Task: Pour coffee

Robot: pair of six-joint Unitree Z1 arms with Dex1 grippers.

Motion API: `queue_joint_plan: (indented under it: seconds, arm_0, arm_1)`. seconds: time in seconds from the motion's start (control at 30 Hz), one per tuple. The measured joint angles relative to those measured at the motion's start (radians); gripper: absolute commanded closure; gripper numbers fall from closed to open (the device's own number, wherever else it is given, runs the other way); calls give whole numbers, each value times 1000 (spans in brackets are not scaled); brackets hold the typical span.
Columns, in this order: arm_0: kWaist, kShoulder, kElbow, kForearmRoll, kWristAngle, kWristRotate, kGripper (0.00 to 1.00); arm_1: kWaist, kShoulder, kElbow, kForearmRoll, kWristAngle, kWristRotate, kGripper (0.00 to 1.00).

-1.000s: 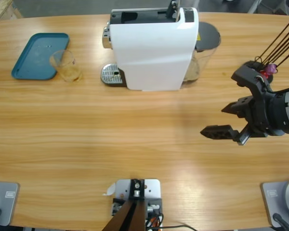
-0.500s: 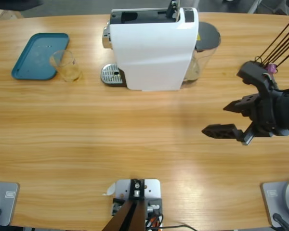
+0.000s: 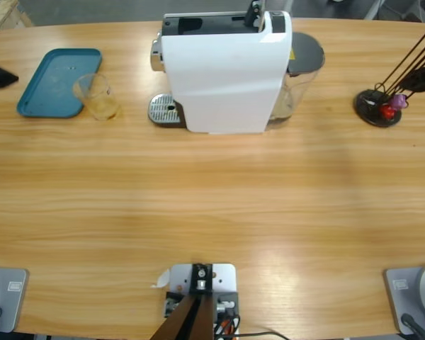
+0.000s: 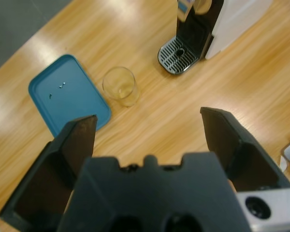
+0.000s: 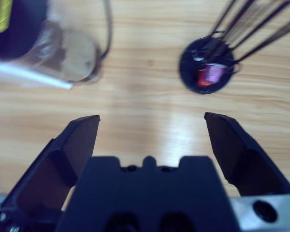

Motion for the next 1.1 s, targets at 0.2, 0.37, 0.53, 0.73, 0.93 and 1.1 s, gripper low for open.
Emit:
queue_joint_plan:
  seconds: [0.2, 0.37, 0.53, 0.73, 0.93, 1.1]
  arm_0:
    - [-1, -49, 92, -5, 0, -6, 78]
    - [-1, -64, 133, -26, 0, -28, 78]
    - [-1, -75, 141, -27, 0, -34, 78]
    - [-1, -90, 159, -27, 0, -56, 78]
    - [-1, -91, 162, -27, 0, -64, 78]
    - [-1, -91, 162, -27, 0, -64, 78]
  arm_1:
    - [-7, -75, 171, -214, -89, 32, 102]
    - [-7, -66, 224, -284, -101, 52, 101]
    - [-7, 37, 222, -300, -101, 53, 105]
    - [-57, 132, 219, -300, -99, 53, 105]
    - [-141, 155, 219, -303, -79, 53, 110]
    - [-149, 205, 219, -329, -46, 53, 110]
